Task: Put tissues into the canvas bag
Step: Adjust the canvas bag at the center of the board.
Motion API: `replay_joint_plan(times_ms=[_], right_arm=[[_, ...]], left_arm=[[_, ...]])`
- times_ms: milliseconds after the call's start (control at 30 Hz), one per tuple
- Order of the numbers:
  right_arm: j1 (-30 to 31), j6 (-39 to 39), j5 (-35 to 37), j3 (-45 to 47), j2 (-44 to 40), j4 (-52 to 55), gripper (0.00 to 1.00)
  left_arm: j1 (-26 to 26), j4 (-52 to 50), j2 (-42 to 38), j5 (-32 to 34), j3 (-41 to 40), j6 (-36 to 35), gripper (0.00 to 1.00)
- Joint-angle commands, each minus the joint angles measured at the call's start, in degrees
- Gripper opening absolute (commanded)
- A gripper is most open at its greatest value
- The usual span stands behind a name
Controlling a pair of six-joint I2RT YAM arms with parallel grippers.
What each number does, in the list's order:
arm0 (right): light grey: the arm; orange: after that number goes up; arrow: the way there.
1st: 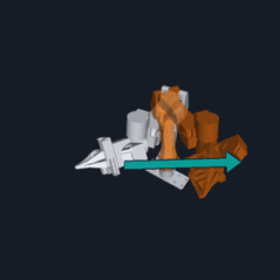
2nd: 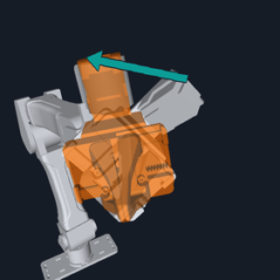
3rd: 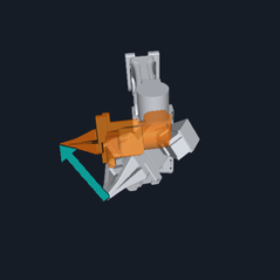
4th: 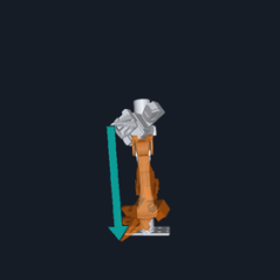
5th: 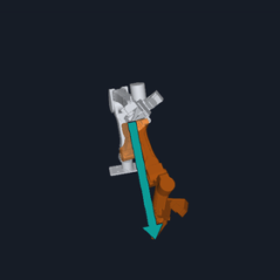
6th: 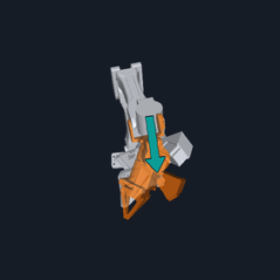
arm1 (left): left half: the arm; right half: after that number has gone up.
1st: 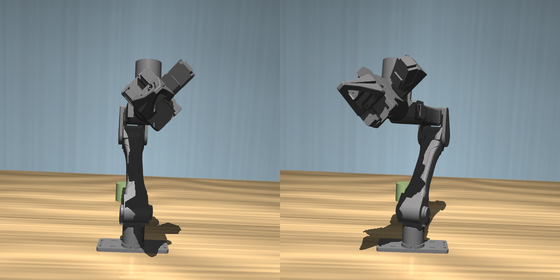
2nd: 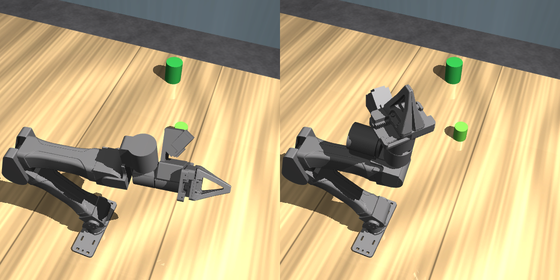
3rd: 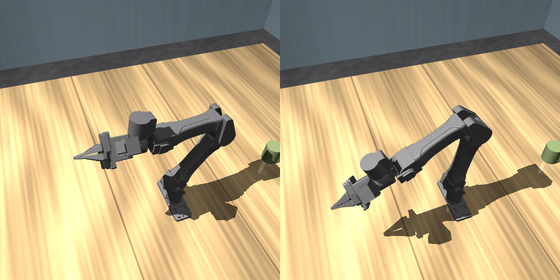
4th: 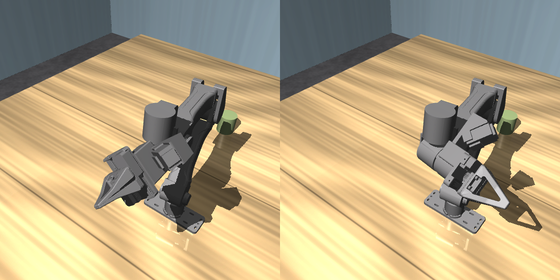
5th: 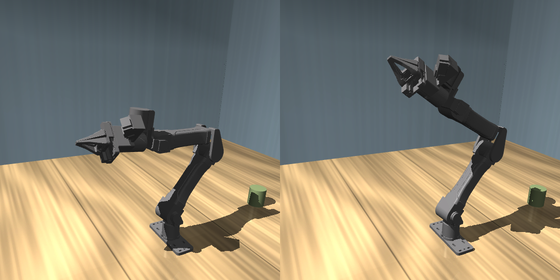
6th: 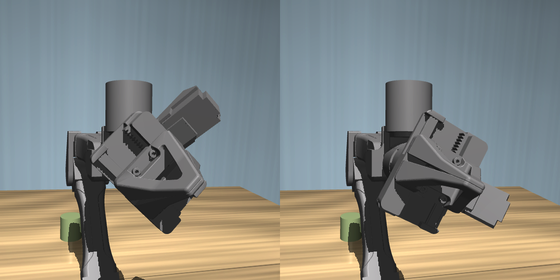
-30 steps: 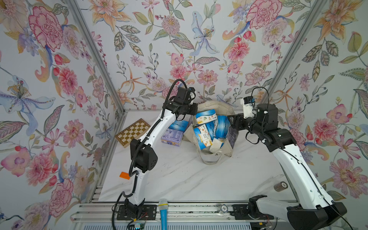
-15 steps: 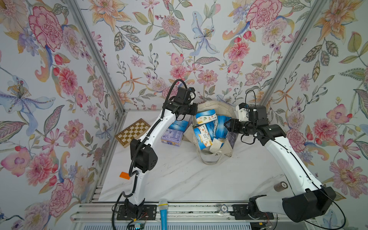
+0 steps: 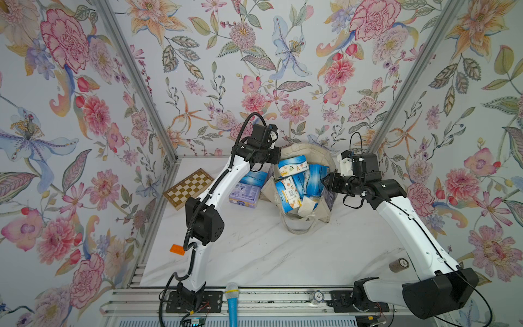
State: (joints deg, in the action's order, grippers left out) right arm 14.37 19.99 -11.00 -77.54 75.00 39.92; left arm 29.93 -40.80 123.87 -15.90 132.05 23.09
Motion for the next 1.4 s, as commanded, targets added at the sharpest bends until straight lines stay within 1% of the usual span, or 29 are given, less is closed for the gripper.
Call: replay_joint_plan(times_ms=[0, 233, 400, 433, 600, 733, 900, 1100, 1200, 1267, 1367], right_arm=[[0.2, 0.9, 1.1, 0.5, 1.0, 1.1, 0.44], [1.9, 1.2, 1.3, -0.8, 3.2, 1.0, 0.44], [3.1, 1.3, 2.5, -1.4, 4.9, 1.3, 0.41], [3.3, 1.1, 3.2, -1.6, 5.2, 1.8, 0.39], [3.3, 0.1, 7.1, -2.3, 4.3, 4.6, 0.20], [2.9, -1.2, 10.0, -2.7, 2.1, 8.0, 0.13], [2.1, -2.7, 13.4, -3.2, -1.4, 13.6, 0.00], [0.0, -4.0, 16.7, -2.5, -4.5, 18.5, 0.00], [-1.8, -5.2, 17.7, -1.7, -5.0, 20.0, 0.00], [-3.4, -6.0, 18.7, -1.5, -5.1, 20.8, 0.00], [-5.5, -7.0, 18.6, -1.3, -5.6, 21.1, 0.00]], left_arm=[[-1.1, -0.7, 1.6, 1.3, 1.0, -1.5, 0.15], [-1.1, 0.0, 1.5, 0.8, 0.1, -1.7, 0.15], [-1.1, 1.1, 1.3, 0.0, -1.2, -1.5, 0.15], [-1.1, 1.1, 1.3, -0.1, -1.3, -1.6, 0.15], [-1.1, 0.6, 1.2, 0.4, -1.3, -2.4, 0.15], [-1.2, 0.0, 1.2, 0.9, -1.5, -2.7, 0.15], [-1.6, -0.6, 0.9, 2.1, -2.4, -3.1, 0.15], [-2.5, -1.2, 0.4, 4.1, -3.7, -3.6, 0.15], [-3.3, -2.0, -0.1, 7.1, -4.4, -4.1, 0.15], [-3.9, -2.6, -0.9, 10.5, -5.2, -4.6, 0.15], [-4.5, -2.8, -1.6, 13.3, -6.0, -5.0, 0.15]])
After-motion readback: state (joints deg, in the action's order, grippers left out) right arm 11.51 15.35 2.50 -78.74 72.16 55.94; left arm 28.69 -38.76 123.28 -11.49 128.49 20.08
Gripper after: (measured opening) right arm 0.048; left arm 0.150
